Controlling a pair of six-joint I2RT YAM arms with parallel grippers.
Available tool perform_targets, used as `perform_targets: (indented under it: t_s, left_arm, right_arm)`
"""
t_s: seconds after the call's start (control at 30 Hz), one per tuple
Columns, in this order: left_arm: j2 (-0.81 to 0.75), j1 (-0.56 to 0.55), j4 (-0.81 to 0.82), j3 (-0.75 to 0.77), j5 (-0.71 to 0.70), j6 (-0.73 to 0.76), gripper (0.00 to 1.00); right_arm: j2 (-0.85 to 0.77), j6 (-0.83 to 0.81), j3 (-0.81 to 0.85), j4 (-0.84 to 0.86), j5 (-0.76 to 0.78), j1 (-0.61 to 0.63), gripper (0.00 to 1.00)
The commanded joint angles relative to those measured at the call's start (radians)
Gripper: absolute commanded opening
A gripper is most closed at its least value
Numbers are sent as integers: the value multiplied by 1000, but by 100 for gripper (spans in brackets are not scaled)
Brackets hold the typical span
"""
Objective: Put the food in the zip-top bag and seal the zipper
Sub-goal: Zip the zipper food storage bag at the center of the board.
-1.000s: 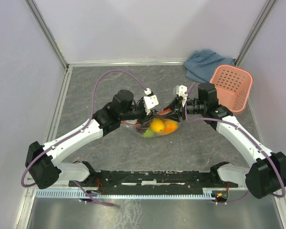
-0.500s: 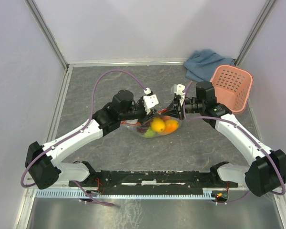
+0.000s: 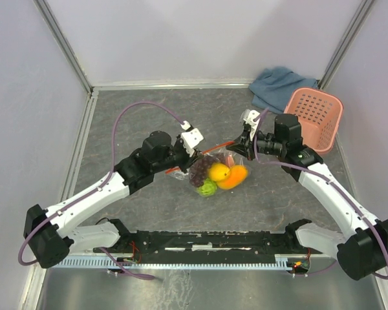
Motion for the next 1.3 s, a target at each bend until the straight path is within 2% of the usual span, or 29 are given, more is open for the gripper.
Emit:
perform_targets:
  t_s: [0.0, 0.33, 0.77, 1.03, 1.27]
  left_arm:
    - [-70, 9, -9, -34, -82, -78, 3]
    - [-123, 10, -13, -92, -162, -134, 3]
    - [-139, 10, -39, -107, -218, -172, 3]
    - [-141, 9, -57, -105, -246, -190, 3]
    - [-164, 9, -70, -118, -263, -242, 3]
  right_arm:
    - [-50, 58, -21, 71, 156, -25, 2]
    - [-109, 151, -91, 113, 387, -44, 2]
    - [-136, 235, -138, 133, 586, -81, 2]
    - [-113, 254, -120, 127, 645, -113, 2]
    - [-5, 262, -41, 94, 663, -144, 2]
